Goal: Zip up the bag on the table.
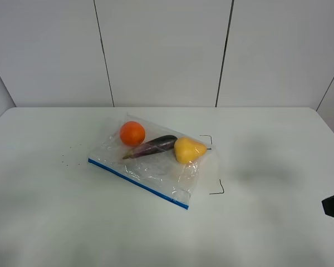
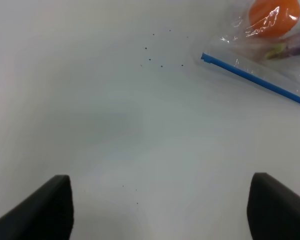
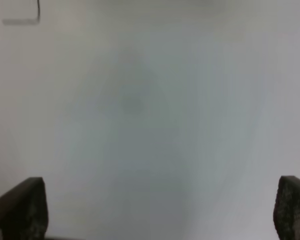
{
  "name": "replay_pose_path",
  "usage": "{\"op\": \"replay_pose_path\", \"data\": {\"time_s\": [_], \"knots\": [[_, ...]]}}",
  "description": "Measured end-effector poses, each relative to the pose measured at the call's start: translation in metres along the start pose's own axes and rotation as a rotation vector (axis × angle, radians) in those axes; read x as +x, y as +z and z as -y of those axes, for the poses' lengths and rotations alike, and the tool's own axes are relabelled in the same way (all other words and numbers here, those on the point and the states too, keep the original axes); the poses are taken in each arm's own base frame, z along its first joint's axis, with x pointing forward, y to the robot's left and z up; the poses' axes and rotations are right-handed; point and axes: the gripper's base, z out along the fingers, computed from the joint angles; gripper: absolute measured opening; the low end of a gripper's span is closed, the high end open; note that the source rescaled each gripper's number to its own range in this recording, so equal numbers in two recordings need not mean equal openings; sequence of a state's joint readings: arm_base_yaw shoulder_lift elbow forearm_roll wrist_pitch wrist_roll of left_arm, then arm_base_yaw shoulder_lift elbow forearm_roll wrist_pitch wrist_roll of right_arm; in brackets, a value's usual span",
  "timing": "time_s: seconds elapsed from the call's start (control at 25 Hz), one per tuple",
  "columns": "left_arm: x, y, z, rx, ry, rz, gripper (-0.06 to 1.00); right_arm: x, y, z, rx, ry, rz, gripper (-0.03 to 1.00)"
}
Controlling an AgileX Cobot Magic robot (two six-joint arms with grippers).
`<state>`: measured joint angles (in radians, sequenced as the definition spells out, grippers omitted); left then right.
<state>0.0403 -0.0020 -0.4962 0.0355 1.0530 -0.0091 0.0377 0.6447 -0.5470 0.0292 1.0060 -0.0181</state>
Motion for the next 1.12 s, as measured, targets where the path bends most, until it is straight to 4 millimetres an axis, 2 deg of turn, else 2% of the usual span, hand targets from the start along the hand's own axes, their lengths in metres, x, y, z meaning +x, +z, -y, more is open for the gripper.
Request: {"op": "replay_pose_path", "data": {"time_s": [0.24,0.72,1.12], "knots": [[0.000,0.000,0.000,0.000,0.000,0.000,1.00,0.036,-0.029,0.001,0.026,-0.011,0.227,1.00],[0.000,0.000,0.000,0.000,0.001,0.000,1.00,0.074,-0.060,0.001,0.022,0.006,0.538,1.00],[0.000,0.000,0.000,0.000,0.001,0.000,1.00,0.078,-0.063,0.001,0.022,0.006,0.571,1.00]]}}
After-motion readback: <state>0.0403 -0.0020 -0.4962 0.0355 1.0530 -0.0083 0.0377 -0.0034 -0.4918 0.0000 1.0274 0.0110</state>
